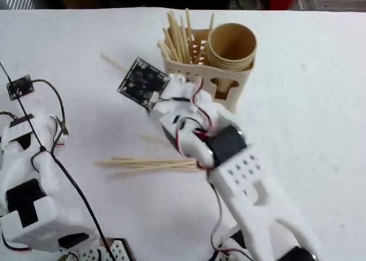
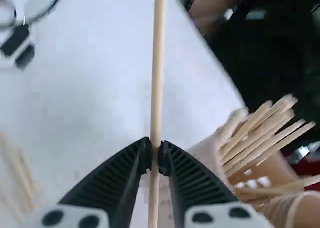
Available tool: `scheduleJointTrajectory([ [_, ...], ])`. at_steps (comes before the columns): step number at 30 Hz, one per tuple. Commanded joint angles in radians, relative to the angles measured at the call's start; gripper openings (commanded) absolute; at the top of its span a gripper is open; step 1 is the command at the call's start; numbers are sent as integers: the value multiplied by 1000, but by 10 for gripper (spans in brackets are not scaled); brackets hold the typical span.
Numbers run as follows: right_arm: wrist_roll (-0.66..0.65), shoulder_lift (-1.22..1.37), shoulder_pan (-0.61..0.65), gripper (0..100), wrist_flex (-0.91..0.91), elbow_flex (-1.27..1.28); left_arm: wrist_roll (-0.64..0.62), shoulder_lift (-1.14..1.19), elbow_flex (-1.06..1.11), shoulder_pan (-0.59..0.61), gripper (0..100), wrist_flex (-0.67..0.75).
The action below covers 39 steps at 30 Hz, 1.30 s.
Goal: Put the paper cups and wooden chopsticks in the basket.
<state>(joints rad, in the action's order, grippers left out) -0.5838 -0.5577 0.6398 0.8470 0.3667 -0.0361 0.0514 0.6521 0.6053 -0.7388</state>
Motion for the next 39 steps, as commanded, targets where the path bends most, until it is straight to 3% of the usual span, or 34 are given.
scheduleJointTrajectory([
  [1,32,-73,7,18,-200,-173,-6,-5,-3,-13,123,15],
  [7,135,61,-24,18,-526,-278,-6,-5,-3,-13,123,15],
  [10,140,160,-79,18,-591,-347,-6,-5,-3,-13,123,15],
  [19,143,349,-157,18,-598,-391,-6,-5,-3,-13,123,15],
  [25,305,344,-170,19,-599,-397,-6,-5,-3,-13,123,15],
  [32,311,344,-176,19,-590,-393,-6,-5,-3,-13,123,15],
  [39,316,344,-173,167,-564,-393,-6,-5,-3,-13,123,15],
])
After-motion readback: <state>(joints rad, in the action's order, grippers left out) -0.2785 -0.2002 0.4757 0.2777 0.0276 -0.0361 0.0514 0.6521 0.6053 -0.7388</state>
